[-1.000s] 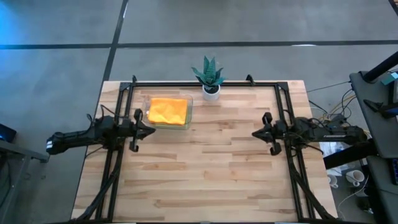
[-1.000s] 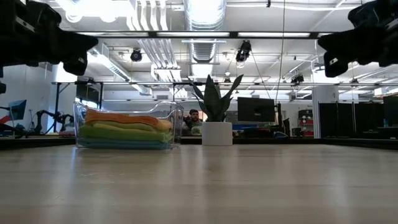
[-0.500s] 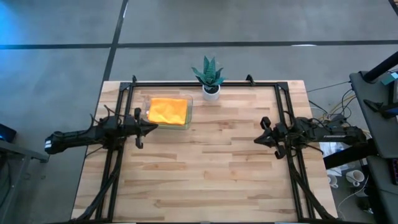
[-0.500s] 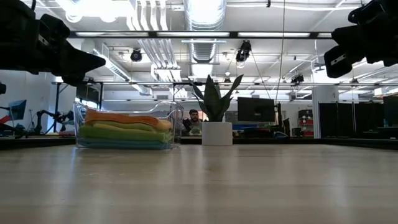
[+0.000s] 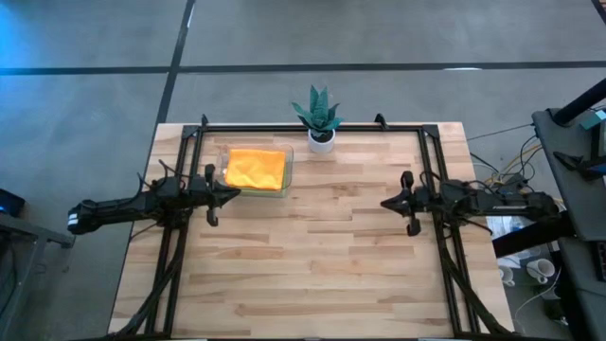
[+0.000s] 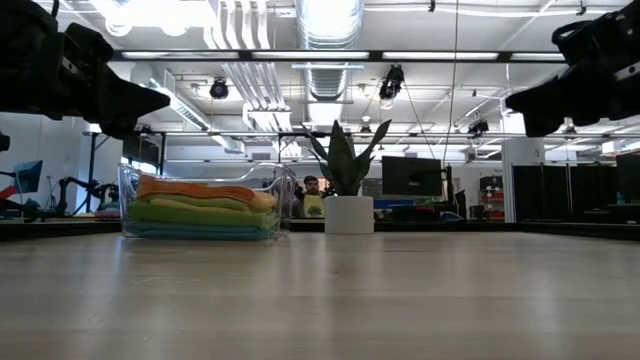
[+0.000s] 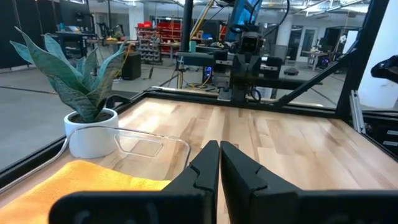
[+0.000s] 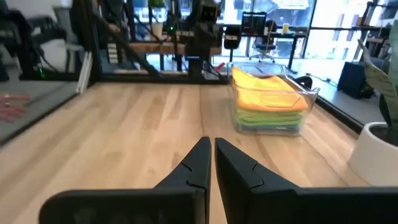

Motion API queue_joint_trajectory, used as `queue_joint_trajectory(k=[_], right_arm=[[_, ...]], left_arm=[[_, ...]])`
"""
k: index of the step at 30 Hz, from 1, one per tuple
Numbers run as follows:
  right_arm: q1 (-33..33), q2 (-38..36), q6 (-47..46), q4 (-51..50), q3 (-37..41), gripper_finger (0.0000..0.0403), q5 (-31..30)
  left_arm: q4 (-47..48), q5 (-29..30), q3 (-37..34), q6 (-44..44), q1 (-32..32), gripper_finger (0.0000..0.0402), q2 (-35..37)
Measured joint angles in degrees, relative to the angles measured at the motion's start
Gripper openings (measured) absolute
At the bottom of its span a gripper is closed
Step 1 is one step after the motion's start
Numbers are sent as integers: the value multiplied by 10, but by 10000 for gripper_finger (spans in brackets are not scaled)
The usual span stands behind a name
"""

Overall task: Fold microfiber towels
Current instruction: Return to Home Position

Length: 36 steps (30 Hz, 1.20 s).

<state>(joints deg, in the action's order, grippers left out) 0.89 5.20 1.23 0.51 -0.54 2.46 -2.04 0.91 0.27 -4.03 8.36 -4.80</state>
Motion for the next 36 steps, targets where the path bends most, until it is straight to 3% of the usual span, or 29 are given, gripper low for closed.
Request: queue_joint_trajectory(k=[6,13,36], right_arm=[[0,23,9,1,0,18,0],[0,35,-44,1,0,18,0],[0,36,-43,1,0,18,0]], left_arm=[[0,1,0,59,0,0,-1],[0,0,0,59,0,0,0],[0,0,0,59,0,0,0]])
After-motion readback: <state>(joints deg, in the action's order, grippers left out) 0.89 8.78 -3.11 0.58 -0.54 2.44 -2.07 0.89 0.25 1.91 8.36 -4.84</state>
